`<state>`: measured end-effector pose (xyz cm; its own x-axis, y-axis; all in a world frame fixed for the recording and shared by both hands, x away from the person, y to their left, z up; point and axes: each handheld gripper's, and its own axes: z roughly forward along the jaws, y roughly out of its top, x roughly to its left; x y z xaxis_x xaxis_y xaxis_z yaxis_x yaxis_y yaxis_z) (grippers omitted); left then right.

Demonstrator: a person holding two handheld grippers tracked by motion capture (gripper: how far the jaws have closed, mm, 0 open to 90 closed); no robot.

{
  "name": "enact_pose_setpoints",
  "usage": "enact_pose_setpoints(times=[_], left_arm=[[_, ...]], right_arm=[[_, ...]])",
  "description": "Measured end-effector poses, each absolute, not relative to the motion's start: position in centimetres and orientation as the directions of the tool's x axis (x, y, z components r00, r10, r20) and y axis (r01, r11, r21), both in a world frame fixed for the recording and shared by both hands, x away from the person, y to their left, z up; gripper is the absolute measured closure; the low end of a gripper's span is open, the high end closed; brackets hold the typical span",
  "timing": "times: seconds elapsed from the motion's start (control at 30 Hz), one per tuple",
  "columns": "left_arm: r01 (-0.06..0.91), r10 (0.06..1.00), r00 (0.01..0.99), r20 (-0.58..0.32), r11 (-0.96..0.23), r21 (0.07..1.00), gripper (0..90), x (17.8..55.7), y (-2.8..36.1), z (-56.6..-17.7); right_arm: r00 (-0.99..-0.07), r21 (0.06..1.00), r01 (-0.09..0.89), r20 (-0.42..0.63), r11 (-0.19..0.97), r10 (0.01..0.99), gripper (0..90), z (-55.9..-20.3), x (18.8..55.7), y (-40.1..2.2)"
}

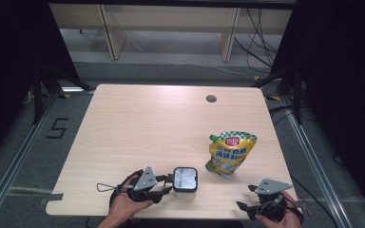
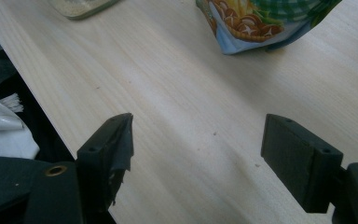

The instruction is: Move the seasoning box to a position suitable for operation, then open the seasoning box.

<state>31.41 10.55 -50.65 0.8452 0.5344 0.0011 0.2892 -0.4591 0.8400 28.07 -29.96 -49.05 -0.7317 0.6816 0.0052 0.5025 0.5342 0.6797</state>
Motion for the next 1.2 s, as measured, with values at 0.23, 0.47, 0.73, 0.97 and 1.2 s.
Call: enact_pose_setpoints(times=[0.23, 0.47, 0.73, 0.97, 1.2], left_arm=[[0.313, 0.549, 0.836, -0.009, -0.464, 0.828, 36.0, 30.6, 11.1, -49.8], [0.36, 0.572, 0.818, -0.07, -0.413, 0.837, 21.3, 29.7, 11.6, -48.5], [0.375, 0.588, 0.804, -0.088, -0.388, 0.842, 21.1, 28.9, 12.0, -47.5], [0.374, 0.578, 0.808, -0.118, -0.347, 0.86, 29.5, 28.7, 12.3, -47.0], [0.199, 0.535, 0.845, 0.018, -0.344, 0.918, 71.0, 28.9, 12.7, -45.0]], right_arm=[[-0.739, 0.684, 0.493, 0.004, 0.537, 0.674, 26.2, -49.2, 28.2, -30.1], [-0.75, 0.685, 0.486, 0.009, 0.542, 0.661, 26.2, -49.2, 28.0, -30.0], [-0.74, 0.677, 0.499, 0.009, 0.541, 0.672, 26.2, -49.1, 27.9, -29.9], [-0.747, 0.684, 0.485, 0.0, 0.545, 0.664, 26.2, -49.2, 28.0, -29.9], [-0.743, 0.681, 0.492, 0.002, 0.543, 0.67, 26.2, -49.1, 27.9, -29.7]])
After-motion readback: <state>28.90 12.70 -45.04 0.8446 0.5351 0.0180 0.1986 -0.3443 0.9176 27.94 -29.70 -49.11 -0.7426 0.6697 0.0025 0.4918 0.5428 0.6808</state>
